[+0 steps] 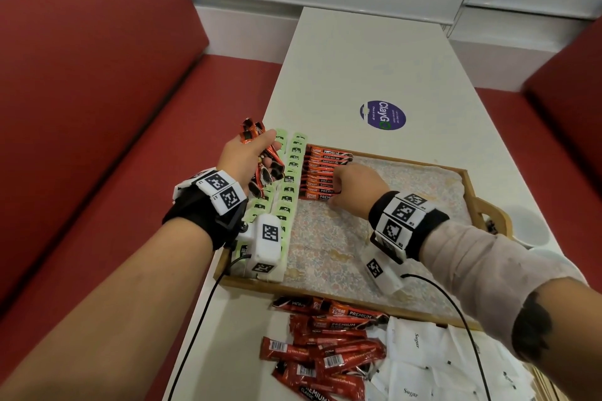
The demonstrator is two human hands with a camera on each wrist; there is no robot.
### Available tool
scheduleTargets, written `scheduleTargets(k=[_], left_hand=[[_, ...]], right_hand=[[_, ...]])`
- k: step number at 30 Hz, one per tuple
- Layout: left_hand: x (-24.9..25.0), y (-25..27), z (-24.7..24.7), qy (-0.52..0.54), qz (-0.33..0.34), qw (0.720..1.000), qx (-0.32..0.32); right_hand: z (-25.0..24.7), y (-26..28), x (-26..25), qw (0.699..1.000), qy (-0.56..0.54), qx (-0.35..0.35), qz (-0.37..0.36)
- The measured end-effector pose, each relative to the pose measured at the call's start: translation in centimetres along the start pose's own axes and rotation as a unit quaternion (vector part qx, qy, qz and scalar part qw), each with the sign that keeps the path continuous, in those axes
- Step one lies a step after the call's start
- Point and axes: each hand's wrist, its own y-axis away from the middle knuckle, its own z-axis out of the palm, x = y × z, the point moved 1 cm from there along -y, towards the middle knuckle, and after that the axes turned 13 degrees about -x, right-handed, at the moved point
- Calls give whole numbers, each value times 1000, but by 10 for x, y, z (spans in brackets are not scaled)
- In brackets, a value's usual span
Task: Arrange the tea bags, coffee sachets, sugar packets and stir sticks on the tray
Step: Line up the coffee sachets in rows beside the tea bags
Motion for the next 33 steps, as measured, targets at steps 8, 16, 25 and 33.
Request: scheduleTargets(k=[8, 16, 25, 33], left_hand=[[-3, 8, 6, 25, -11, 999, -36], [-3, 12, 17, 52, -33, 996, -68], [-1, 17, 24, 107, -71, 987, -94], [-7, 14, 24, 71, -57, 993, -73]], right_hand=[[-2, 2, -3, 1000, -17, 7, -1], [-21, 19, -26, 991, -68, 18, -111], [-21, 20, -33, 964, -233, 32, -126], [-26, 25, -24, 955, -274, 0, -118]])
